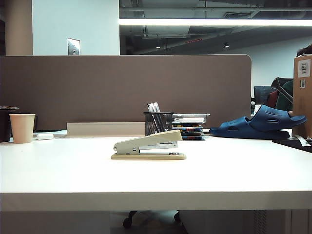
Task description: Press the stapler down.
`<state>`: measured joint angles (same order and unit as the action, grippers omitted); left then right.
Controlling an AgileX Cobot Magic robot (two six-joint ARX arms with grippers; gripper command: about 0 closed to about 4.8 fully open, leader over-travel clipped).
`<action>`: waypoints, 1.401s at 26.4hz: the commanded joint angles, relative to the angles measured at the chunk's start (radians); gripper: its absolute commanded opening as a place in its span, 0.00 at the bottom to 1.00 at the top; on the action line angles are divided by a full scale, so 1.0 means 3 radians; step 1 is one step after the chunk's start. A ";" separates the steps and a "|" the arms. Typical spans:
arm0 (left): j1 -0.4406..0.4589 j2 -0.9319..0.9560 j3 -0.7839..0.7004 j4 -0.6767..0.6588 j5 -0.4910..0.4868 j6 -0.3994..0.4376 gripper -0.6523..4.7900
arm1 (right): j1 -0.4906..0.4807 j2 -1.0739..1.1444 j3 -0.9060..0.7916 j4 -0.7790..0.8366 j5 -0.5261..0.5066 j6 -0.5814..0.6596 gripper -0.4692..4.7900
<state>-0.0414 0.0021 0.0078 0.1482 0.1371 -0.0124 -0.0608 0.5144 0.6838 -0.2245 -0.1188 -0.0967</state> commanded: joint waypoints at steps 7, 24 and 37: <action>-0.0004 0.0000 0.0005 0.0088 -0.0011 0.0013 0.11 | 0.0013 -0.0765 -0.0629 0.0052 0.0072 0.0071 0.07; -0.0001 0.0000 0.0004 0.0088 -0.0041 0.0014 0.11 | 0.0014 -0.1722 -0.1815 0.0693 0.0056 0.0085 0.07; -0.0001 0.0000 0.0004 0.0088 -0.0095 0.0013 0.11 | 0.0014 -0.1722 -0.2275 0.1202 0.0203 0.0081 0.07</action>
<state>-0.0418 0.0021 0.0071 0.1612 0.1116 -0.0124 -0.0582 0.0044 0.0059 0.1059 -0.0635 -0.0727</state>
